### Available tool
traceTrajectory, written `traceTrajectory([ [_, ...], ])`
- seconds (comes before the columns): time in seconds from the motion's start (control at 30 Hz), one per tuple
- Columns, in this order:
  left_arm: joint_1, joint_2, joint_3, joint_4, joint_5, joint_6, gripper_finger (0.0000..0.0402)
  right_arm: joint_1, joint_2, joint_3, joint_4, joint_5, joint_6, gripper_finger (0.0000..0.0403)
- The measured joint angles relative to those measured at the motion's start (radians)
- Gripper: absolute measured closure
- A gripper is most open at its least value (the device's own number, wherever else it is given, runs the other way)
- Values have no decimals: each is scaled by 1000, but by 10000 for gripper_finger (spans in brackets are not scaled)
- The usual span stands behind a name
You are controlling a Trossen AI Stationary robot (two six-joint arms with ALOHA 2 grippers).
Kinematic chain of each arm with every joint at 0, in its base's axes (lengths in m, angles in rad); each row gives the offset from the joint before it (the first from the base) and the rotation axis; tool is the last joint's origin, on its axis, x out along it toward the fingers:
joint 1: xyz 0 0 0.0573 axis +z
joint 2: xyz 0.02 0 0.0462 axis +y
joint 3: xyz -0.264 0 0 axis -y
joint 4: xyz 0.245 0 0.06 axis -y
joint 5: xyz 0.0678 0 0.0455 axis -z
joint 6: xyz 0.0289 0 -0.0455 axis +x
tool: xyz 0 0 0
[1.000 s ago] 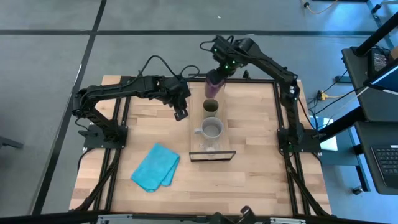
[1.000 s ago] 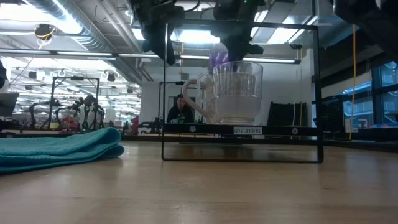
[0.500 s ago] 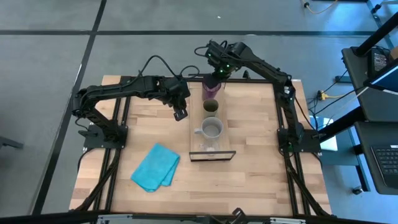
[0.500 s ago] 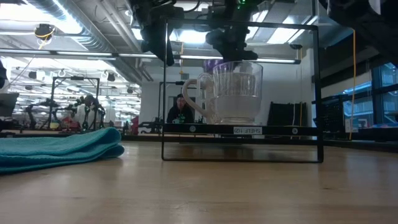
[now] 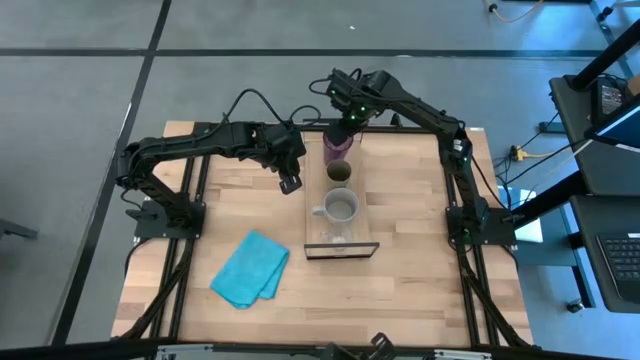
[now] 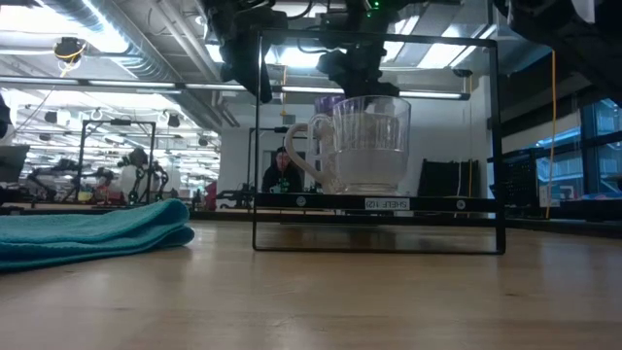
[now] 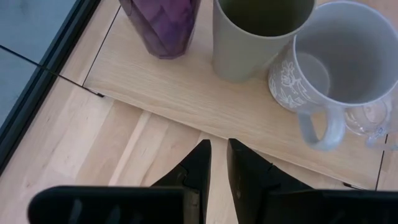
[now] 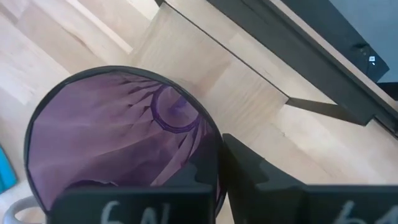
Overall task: Stack small to large cups/mugs on shelf
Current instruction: Put the purple cup on the shelf
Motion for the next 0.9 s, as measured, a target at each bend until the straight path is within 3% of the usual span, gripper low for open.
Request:
traceTrajectory([
  [0.37,0,0,0,0,0,0,355,-9,0,0,27,38,-15,381],
  [0.9,0,0,0,0,0,0,355,-29,47,0,17,6,-37,380],
])
